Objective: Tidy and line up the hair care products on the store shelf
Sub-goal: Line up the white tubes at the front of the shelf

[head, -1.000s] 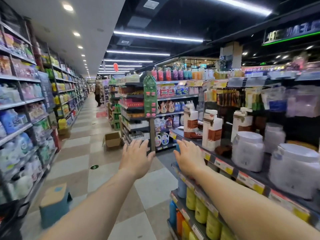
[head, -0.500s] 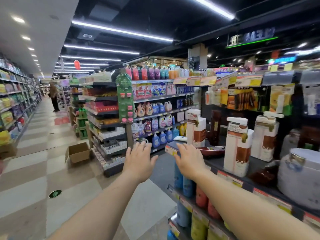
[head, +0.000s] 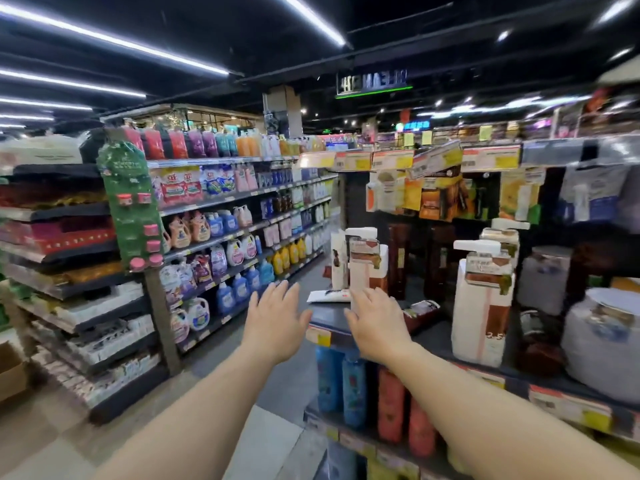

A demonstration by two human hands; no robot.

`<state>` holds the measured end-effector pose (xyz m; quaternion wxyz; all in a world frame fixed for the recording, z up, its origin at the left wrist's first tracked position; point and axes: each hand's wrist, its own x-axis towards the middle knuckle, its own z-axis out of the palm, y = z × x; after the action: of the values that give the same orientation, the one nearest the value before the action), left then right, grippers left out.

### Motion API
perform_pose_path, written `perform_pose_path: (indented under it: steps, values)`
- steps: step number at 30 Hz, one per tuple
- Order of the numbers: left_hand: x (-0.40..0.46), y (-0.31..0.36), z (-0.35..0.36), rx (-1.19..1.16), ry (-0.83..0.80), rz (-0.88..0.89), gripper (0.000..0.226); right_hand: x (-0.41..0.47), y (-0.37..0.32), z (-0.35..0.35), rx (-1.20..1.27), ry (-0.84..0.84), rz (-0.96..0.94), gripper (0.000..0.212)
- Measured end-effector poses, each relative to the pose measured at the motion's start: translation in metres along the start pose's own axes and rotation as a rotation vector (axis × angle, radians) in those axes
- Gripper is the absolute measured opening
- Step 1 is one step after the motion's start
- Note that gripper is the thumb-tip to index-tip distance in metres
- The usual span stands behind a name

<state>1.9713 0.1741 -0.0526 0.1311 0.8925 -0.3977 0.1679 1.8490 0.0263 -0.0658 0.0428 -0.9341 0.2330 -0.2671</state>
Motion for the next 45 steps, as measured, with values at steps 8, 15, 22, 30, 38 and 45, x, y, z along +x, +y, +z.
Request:
perform_pose_path:
  steps: [8, 15, 22, 30, 38, 45]
  values:
    - [0.052, 0.006, 0.028, -0.076, 0.007, 0.073, 0.061, 0.031, 0.019, 0.007, 0.0, 0.1, 0.079, 0.038]
    - [0.087, -0.002, 0.045, -0.104, 0.001, 0.127, 0.061, 0.048, 0.028, 0.015, -0.039, 0.12, 0.137, 0.031]
    - [0.123, -0.016, 0.066, -0.167, 0.007, 0.246, 0.057, 0.061, 0.014, 0.025, -0.081, 0.17, 0.142, 0.027]
    - [0.163, -0.047, 0.095, -0.238, -0.034, 0.441, 0.057, 0.066, -0.023, 0.047, -0.134, 0.272, 0.266, 0.026]
    - [0.186, -0.074, 0.124, -0.287, -0.134, 0.504, 0.065, 0.06, -0.041, 0.085, -0.266, 0.142, 0.443, 0.041]
    - [0.194, -0.062, 0.148, -0.342, -0.151, 0.558, 0.067, 0.063, -0.033, 0.092, -0.413, 0.038, 0.526, 0.051]
